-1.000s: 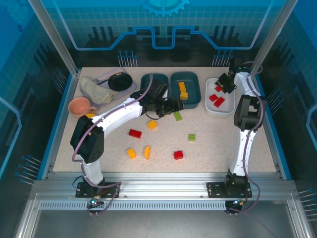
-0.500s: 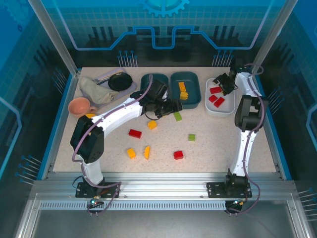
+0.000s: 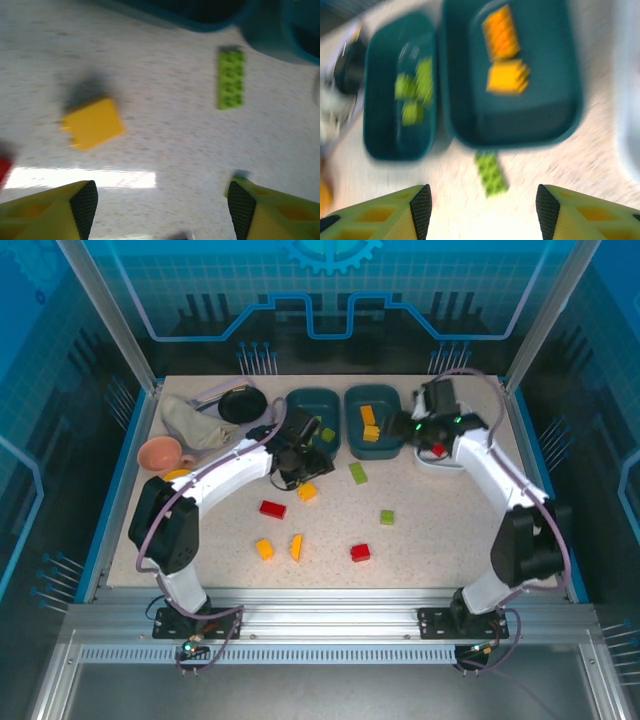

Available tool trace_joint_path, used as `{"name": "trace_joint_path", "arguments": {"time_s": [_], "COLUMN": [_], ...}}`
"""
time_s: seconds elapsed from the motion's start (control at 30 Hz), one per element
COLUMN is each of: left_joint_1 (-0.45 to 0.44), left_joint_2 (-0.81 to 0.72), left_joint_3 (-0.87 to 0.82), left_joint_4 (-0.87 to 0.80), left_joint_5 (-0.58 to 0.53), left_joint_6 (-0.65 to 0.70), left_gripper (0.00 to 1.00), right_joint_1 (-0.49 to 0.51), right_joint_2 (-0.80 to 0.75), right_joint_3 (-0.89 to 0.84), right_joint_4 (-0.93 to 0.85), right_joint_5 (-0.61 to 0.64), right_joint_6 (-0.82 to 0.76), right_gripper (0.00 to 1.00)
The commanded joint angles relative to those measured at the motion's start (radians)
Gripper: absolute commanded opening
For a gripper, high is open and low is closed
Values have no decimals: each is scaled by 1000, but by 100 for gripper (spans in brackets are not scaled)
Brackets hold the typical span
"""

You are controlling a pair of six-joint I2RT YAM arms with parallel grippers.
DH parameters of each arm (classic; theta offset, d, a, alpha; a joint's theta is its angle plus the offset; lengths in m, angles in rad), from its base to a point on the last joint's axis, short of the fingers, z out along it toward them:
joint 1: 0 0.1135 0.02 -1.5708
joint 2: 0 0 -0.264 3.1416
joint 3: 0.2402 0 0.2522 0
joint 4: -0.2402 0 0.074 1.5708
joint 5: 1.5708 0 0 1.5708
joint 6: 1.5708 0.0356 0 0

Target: Sort the legos into containers by color

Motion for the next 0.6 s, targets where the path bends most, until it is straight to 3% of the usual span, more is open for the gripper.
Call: {"name": "trace_joint_path", "arguments": {"time_s": [0.0, 0.13, 0.33, 0.57], "left_joint_1": [44, 93, 153, 179], "left_joint_2": [-79, -117, -147, -146], "left_joint_3": [-78, -148, -203, -230], "left_joint_4": [-101, -119, -137, -143], "left_joint_5": [-67, -62, -45, -6], "left_joint_6": [-86, -125, -209, -352], "left_gripper": [73, 73, 74, 74], "right_joint_1": [129, 241, 250, 268], "right_joint_2": [-101, -200, -272, -224], "right_joint_3": [-153, -303, -380, -338], "right_joint_4": [61, 75, 96, 115], "right_joint_5": [-44, -51, -53, -92], "right_joint_6": [-159, -161, -152, -159], "right_gripper": [60, 62, 68, 70]}}
